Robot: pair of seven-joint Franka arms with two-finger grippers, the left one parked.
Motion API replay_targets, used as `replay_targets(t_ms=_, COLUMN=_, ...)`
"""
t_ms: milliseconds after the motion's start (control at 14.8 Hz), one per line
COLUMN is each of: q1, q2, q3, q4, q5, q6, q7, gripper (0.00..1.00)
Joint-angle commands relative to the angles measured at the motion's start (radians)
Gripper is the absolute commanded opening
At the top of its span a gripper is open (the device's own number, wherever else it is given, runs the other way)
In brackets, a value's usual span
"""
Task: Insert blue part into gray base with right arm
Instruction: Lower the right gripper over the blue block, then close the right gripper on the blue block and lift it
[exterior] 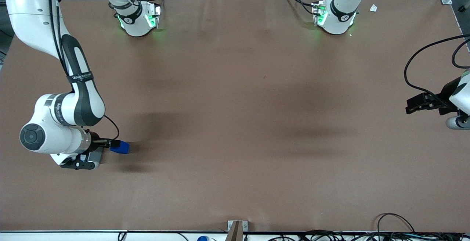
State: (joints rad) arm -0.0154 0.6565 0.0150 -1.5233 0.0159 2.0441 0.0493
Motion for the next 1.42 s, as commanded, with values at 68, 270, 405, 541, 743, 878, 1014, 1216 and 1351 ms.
replay_targets(t_ms=68, q1=-0.002, q2=0.041, q3=0.008, q4=-0.024, q5=-0.014, q6=0.067, q7=0.046, gripper=1.0)
replay_targets(t_ms=270, q1=0.015, q2=0.046, q3=0.008, q4=-0.031, q5=-0.017, q6=0.071, q7=0.09, gripper=1.0)
replay_targets(t_ms=405, q1=0.017, q2=0.048, q3=0.008, q4=-0.031, q5=-0.022, q6=0.071, q7=0.09, gripper=1.0)
replay_targets(t_ms=541, q1=0.017, q2=0.048, q3=0.008, q4=-0.029, q5=-0.042, q6=0.073, q7=0.09, gripper=0.97)
replay_targets(t_ms=743, q1=0.014, q2=0.046, q3=0.008, q4=-0.028, q5=-0.056, q6=0.071, q7=0.089, gripper=0.83)
replay_targets(t_ms=878, q1=0.014, q2=0.046, q3=0.008, q4=-0.028, q5=-0.056, q6=0.068, q7=0.089, gripper=0.77)
replay_targets(t_ms=1014, q1=0.014, q2=0.046, q3=0.008, q4=-0.028, q5=-0.056, q6=0.068, q7=0.089, gripper=0.76)
replay_targets(t_ms=1216, q1=0.014, q2=0.045, q3=0.01, q4=-0.024, q5=-0.054, q6=0.061, q7=0.09, gripper=0.72)
replay_targets(t_ms=1351, q1=0.015, q2=0.045, q3=0.01, q4=-0.021, q5=-0.053, q6=0.057, q7=0.09, gripper=0.68)
